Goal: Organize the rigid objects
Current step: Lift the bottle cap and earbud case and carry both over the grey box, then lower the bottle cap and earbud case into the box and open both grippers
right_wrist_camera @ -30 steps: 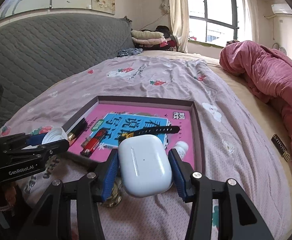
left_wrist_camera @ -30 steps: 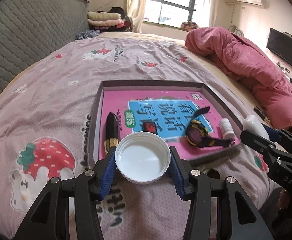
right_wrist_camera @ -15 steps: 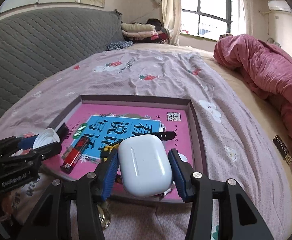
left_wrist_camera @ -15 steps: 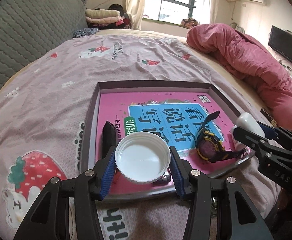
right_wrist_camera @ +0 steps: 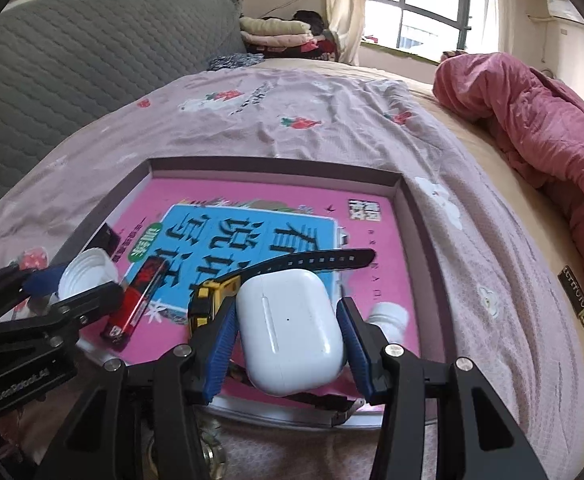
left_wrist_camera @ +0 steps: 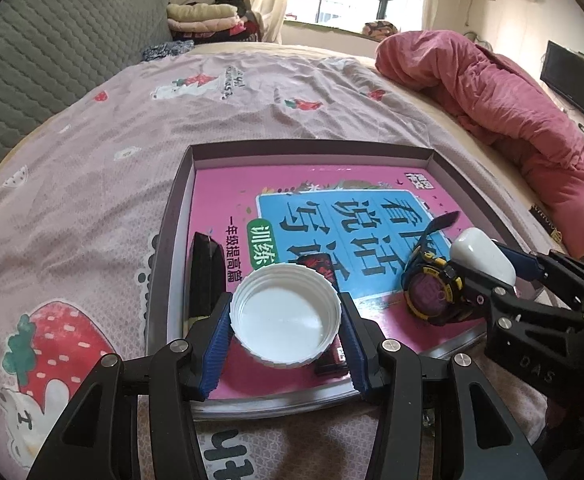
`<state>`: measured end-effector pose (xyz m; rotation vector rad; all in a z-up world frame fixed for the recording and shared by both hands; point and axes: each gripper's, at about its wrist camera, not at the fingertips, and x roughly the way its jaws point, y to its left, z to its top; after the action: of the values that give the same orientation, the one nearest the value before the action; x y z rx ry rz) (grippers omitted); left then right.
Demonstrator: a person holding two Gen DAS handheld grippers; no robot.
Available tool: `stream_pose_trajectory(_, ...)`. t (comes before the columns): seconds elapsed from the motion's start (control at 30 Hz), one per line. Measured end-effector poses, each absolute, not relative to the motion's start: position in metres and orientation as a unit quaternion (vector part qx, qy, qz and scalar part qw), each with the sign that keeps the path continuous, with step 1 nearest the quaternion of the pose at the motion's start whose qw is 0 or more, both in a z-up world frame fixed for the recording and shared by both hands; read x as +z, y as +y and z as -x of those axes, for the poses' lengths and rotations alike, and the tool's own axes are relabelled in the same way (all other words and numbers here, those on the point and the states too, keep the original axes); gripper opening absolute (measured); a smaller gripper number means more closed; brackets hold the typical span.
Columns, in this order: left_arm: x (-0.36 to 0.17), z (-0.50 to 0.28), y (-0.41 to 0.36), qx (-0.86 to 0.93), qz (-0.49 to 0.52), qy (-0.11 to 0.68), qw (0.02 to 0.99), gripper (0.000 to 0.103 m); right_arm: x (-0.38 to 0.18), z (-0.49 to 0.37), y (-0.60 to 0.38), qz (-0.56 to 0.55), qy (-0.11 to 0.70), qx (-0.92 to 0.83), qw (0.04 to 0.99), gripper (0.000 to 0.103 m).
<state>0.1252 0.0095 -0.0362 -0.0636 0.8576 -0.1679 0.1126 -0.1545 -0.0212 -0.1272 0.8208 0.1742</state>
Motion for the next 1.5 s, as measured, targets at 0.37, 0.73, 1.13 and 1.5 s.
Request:
stream_pose_trajectory(0.37,-0.041,-0.127,0.011,-0.078,0.031,0.421,0.903,0.052,-0.021,-0.118,-0.152,0.056,0.433,0.093,0.895,0.05)
stream_pose_trajectory(0.73,-0.044,-0.128,0.015,-0.085,0.045,0.428,0.898,0.052,-0.02,-0.126,-0.155,0.039,0.459,0.085,0.883,0.051)
stream_pose_trajectory(1.13,-0.043,-0.127,0.016,-0.086,0.051,0.43,0.897,0.052,-0.019,-0.122,-0.155,0.046,0.449,0.079,0.889,0.051)
stream_pose_trajectory(1.5,-0.041,-0.127,0.019,-0.085,0.057,0.429,0.898,0.052,-0.002,-0.111,-0.153,0.052,0.411,0.084,0.906,0.051)
